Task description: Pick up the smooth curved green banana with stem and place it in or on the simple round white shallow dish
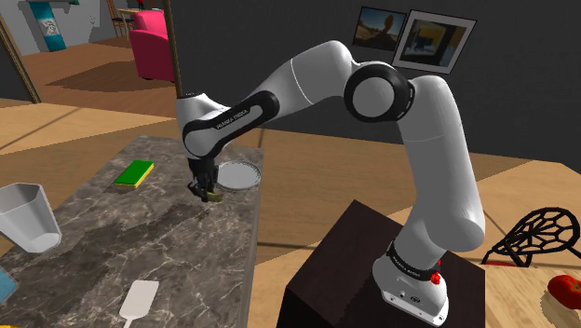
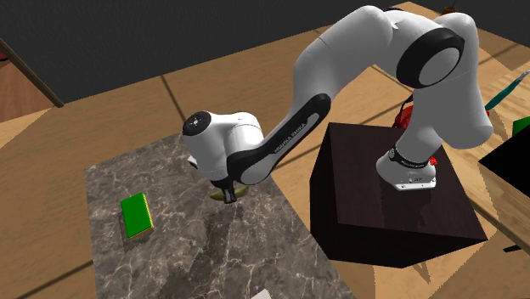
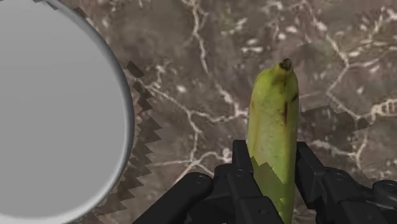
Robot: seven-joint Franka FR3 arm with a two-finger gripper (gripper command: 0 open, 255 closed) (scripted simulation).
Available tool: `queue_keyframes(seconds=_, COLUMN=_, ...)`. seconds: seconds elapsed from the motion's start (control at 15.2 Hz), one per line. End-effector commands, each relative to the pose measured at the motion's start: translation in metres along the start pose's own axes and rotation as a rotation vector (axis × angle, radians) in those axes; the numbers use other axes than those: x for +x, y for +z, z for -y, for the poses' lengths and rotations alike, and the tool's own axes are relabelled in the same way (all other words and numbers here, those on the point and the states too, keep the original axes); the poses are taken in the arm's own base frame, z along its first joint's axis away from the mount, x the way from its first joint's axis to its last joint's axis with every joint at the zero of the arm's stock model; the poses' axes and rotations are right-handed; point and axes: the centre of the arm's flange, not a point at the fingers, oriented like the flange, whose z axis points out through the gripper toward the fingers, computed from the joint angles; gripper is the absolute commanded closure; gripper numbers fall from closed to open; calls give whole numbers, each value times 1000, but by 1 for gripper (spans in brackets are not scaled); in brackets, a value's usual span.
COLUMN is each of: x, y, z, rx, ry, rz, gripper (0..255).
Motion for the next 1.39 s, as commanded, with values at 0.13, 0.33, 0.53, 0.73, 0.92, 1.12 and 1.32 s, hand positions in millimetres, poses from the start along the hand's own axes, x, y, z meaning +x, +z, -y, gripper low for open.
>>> queue_keyframes(seconds=0.13, x=-3, y=-21, z=1, rx=0, ry=0, rz=0, gripper=255)
queue_keyframes(seconds=0.33, x=-5, y=-37, z=2, rx=0, ry=0, rz=0, gripper=255)
queue_keyframes(seconds=0.53, x=-6, y=-53, z=2, rx=0, ry=0, rz=0, gripper=255)
queue_keyframes(seconds=0.73, x=-8, y=-69, z=3, rx=0, ry=0, rz=0, gripper=255)
queue_keyframes(seconds=0.92, x=-11, y=-74, z=-23, rx=0, ry=0, rz=0, gripper=255)
queue_keyframes(seconds=1.12, x=-16, y=-74, z=-62, rx=0, ry=0, rz=0, gripper=255)
queue_keyframes(seconds=1.32, x=-20, y=-75, z=-102, rx=0, ry=0, rz=0, gripper=255)
